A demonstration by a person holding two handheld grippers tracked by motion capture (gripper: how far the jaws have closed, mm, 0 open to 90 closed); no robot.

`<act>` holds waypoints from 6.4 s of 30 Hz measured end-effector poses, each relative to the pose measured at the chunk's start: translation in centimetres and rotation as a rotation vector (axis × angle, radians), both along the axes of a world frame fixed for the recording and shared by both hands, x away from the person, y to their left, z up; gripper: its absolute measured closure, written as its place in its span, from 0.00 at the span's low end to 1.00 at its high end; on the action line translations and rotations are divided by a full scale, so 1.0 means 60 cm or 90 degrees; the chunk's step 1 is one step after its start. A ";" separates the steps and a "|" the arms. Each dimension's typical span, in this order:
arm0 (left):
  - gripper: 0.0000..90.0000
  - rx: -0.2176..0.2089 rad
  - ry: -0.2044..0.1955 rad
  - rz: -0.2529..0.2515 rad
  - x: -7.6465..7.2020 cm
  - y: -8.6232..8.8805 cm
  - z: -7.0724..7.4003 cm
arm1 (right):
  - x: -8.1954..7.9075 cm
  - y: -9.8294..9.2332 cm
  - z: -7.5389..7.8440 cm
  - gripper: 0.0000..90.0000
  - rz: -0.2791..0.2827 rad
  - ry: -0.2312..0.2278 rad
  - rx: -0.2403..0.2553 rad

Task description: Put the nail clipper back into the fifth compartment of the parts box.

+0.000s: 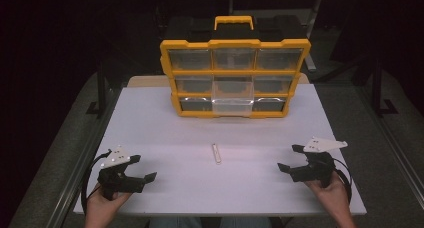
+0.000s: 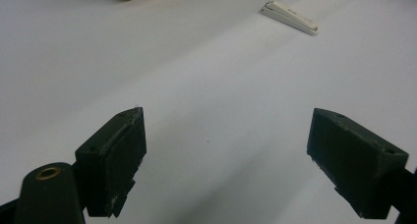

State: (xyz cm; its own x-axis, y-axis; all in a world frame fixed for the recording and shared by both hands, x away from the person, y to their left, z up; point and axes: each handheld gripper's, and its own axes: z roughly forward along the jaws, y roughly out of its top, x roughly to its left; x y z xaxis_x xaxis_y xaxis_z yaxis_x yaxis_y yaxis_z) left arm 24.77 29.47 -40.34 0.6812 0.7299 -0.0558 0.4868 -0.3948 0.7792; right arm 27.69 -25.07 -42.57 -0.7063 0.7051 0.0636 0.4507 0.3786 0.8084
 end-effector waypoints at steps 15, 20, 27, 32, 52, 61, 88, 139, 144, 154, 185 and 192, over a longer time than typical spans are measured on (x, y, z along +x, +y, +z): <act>0.17 -0.003 -0.009 -0.005 0.000 0.006 -0.002 | 0.008 -0.006 -0.005 0.15 -0.014 0.011 0.013; 0.17 -0.005 -0.010 -0.003 -0.001 0.003 -0.001 | 0.006 -0.001 -0.001 0.15 -0.011 0.007 0.018; 0.17 -0.013 -0.016 -0.005 -0.004 0.001 0.003 | 0.008 0.009 0.004 0.16 0.007 0.006 0.010; 0.17 -0.005 -0.016 -0.013 -0.004 -0.002 0.002 | 0.010 0.011 0.009 0.17 0.014 0.008 0.019; 0.17 -0.015 -0.015 -0.023 -0.006 -0.006 0.004 | 0.033 0.088 0.065 0.56 0.047 0.057 -0.004; 0.17 -0.019 -0.022 -0.023 -0.006 -0.003 0.005 | 0.055 0.146 0.088 0.85 0.068 0.081 -0.026; 0.17 -0.016 -0.027 -0.023 -0.007 0.003 0.008 | 0.135 0.304 0.038 0.99 0.090 0.142 -0.089; 0.17 -0.015 -0.031 -0.022 -0.008 0.004 0.010 | 0.141 0.368 0.007 0.68 0.093 0.159 -0.105; 0.17 -0.010 -0.030 -0.024 -0.008 0.004 0.010 | 0.137 0.373 -0.008 0.68 0.096 0.159 -0.126; 0.17 -0.016 -0.031 -0.020 -0.008 0.004 0.009 | 0.134 0.384 -0.018 0.77 0.083 0.160 -0.138; 0.17 -0.015 -0.030 -0.022 -0.007 0.004 0.009 | 0.135 0.368 0.006 0.84 0.124 0.150 -0.114; 0.17 -0.018 -0.028 -0.019 -0.007 0.004 0.008 | 0.128 0.361 0.033 0.84 0.170 0.141 -0.101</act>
